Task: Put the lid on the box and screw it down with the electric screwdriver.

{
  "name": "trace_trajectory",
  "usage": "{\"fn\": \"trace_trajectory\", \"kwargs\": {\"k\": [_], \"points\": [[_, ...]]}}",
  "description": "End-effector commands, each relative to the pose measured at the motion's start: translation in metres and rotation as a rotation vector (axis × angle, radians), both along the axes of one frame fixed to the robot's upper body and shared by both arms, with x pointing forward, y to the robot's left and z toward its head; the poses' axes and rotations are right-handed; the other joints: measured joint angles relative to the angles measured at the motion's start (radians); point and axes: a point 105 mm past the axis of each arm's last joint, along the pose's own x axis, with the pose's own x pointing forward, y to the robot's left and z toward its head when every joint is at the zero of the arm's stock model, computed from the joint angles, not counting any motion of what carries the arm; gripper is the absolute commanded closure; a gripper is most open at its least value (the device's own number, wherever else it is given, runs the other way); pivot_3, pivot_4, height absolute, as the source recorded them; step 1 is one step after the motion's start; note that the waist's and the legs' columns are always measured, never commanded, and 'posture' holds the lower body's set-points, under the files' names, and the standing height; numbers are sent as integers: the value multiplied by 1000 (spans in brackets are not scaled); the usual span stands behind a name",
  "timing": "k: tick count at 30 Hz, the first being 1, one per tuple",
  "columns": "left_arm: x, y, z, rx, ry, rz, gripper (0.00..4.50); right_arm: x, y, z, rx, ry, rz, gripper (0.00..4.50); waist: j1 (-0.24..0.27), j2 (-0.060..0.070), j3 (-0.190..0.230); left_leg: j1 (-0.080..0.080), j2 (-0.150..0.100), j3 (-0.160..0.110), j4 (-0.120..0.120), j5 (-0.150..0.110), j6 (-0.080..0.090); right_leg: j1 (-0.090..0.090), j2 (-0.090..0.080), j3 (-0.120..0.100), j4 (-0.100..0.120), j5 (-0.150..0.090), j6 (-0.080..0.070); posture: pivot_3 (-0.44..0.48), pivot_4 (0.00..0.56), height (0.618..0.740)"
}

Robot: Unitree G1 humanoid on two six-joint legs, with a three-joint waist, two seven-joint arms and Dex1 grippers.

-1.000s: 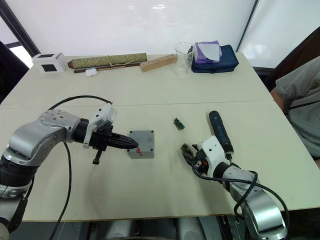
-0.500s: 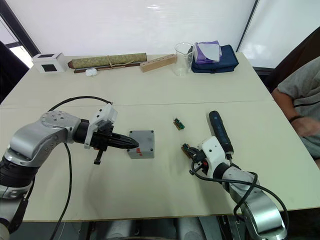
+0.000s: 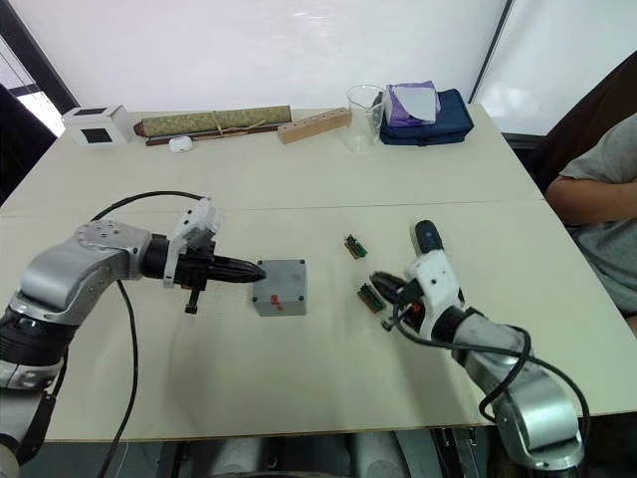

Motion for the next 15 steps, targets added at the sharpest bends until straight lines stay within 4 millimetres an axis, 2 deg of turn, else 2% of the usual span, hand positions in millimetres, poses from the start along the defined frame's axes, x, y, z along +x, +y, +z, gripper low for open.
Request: {"fn": "trace_trajectory", "kwargs": {"k": [1,3,6,15], "points": [[1,15,14,-10,-45,55,4500,-5,31,19,33,-53,142,4479,1,0,0,0,0,0,0,0,0,0,0,0,0,0,0,0,150,740],[-3,20,13,-26,-15,74,4500,-2,48,21,18,-61,212,4479,-1,0,0,-1,0,0,-1,0,0,-1,0,0,0,0,0,0,150,740],[-7,20,12,-45,0,87,4500,4,62,20,10,-62,257,4479,0,0,0,-1,0,0,0,0,0,-1,-1,0,0,0,0,0,150,740],[-15,16,6,-45,-1,104,4500,23,85,9,21,-58,310,4479,2,0,0,-1,0,1,0,0,0,-1,-2,0,0,0,0,0,150,740]]}}
